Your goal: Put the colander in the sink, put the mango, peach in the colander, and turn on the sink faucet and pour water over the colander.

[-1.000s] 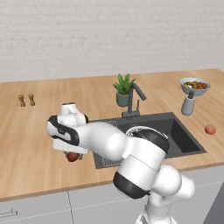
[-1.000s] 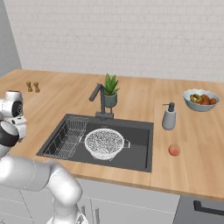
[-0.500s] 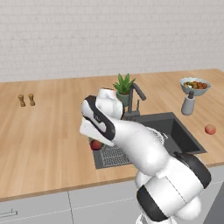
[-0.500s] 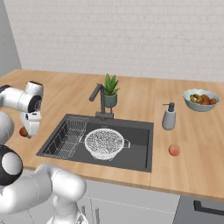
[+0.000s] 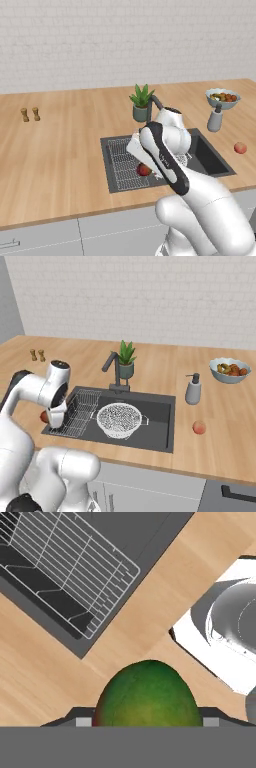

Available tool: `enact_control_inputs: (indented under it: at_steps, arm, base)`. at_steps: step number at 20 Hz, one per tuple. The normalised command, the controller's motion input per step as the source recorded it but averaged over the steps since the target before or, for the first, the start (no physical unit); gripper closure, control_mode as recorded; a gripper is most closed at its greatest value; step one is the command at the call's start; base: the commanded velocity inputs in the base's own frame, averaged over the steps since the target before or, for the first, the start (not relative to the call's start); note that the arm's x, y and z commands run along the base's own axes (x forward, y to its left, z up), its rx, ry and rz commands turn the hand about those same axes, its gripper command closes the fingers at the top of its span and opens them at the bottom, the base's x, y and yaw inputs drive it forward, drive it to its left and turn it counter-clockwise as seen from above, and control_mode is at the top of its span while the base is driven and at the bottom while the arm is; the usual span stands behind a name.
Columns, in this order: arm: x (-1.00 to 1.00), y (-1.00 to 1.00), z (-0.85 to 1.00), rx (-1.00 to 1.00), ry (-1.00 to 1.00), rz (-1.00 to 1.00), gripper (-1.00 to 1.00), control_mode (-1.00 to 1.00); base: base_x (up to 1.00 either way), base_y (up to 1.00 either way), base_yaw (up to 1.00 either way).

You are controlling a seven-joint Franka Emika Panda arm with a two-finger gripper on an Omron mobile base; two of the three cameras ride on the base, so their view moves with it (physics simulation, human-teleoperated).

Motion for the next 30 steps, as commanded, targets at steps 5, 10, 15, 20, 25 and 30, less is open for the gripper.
enact_control_inputs:
  at_steps: [5,10,15,20,25,30]
  arm:
    - [-0.02,-1.00,0.12,0.01,-0.11,0.00,1.00,-1.00]
    - [0.00,-1.00,0.08,0.02,-0.08,0.00,1.00,-1.00]
    - [0.03,-1.00,0.16,0.07,-0.03,0.05,1.00,-1.00]
    - [0.21,-0.97,0.05,0.16,-0.14,0.11,1.00,-1.00]
    - [0.49,-0.73,0.08,0.28,-0.10,0.08,1.00,-1.00]
    - [0.84,-0.29,0.26,0.21,0.16,0.02,1.00,-1.00]
  base:
    - [0.00,0.00,0.00]
    - [0.00,0.00,0.00]
    - [0.00,0.00,0.00]
    - [0.00,0.00,0.00]
    - [0.00,0.00,0.00]
    - [0.00,0.00,0.00]
